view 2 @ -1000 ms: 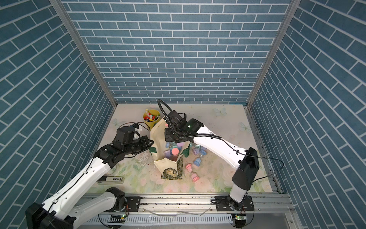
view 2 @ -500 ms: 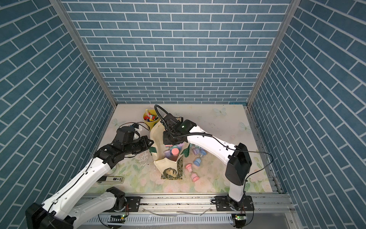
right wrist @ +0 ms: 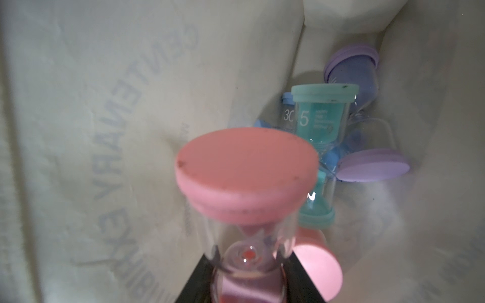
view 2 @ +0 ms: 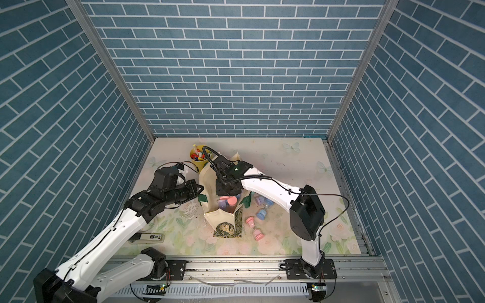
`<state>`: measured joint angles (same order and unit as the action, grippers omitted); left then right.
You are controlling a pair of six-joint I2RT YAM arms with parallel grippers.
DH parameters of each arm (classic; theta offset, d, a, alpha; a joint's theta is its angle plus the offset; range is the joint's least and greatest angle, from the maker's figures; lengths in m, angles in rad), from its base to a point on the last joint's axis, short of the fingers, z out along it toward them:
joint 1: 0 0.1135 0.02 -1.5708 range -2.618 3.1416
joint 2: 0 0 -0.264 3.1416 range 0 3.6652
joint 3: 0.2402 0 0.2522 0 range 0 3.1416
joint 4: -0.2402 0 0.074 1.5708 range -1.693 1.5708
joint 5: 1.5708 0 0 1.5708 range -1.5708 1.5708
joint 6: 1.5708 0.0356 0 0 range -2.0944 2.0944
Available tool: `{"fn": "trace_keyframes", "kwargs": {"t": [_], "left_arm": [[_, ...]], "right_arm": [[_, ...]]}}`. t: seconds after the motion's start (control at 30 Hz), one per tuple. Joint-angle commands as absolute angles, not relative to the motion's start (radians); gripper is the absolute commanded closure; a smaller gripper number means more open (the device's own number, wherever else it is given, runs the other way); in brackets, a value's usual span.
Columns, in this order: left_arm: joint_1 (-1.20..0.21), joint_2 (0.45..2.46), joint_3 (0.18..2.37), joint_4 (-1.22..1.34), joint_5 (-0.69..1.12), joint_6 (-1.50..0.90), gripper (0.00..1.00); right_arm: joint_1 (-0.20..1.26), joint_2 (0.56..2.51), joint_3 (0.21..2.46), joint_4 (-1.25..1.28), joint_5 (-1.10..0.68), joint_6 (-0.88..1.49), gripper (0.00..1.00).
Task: Put the hourglass into the canvas bag
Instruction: Place the hourglass in the canvas bag.
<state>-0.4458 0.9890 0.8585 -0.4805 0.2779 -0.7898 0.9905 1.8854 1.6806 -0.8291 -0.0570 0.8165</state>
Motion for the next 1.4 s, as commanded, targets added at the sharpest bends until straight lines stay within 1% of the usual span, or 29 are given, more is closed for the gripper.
{"fn": "trace_keyframes", "kwargs": {"t": [0.0,0.37,0.4,0.43,0.57,0.7,0.73,0.77,0.9,1.17,1.37], "left_arm": [[-0.45,0.968,0.861,-0.453,0.278,-0.784,1.0],[-0.45,0.959,0.852,-0.449,0.276,-0.79,1.0],[-0.449,0.959,0.851,-0.449,0.277,-0.79,1.0],[-0.45,0.958,0.848,-0.449,0.278,-0.791,1.0],[-0.45,0.957,0.847,-0.45,0.273,-0.789,1.0],[-0.45,0.952,0.847,-0.454,0.264,-0.791,1.0],[-0.449,0.952,0.847,-0.456,0.261,-0.791,1.0],[-0.451,0.952,0.847,-0.457,0.261,-0.791,1.0],[-0.45,0.954,0.843,-0.456,0.26,-0.792,1.0],[-0.45,0.952,0.843,-0.462,0.255,-0.791,1.0],[-0.45,0.957,0.842,-0.46,0.255,-0.791,1.0]], "right_arm": [[0.997,1.9,1.666,-0.836,-0.062,0.862,1.0],[0.997,1.934,1.666,-0.827,-0.074,0.861,1.0],[0.997,1.934,1.666,-0.825,-0.075,0.86,0.99],[0.997,1.933,1.666,-0.825,-0.075,0.858,0.94],[0.997,1.912,1.664,-0.825,-0.059,0.851,0.64],[0.998,1.886,1.685,-0.843,-0.037,0.831,0.5],[0.999,1.875,1.688,-0.846,-0.029,0.823,0.41],[1.0,1.861,1.693,-0.849,-0.021,0.816,0.37],[1.0,1.818,1.72,-0.885,0.031,0.799,0.35],[0.999,1.685,1.732,-0.942,0.168,0.759,0.37],[0.973,1.566,1.661,-0.994,0.285,0.762,0.4]]}}
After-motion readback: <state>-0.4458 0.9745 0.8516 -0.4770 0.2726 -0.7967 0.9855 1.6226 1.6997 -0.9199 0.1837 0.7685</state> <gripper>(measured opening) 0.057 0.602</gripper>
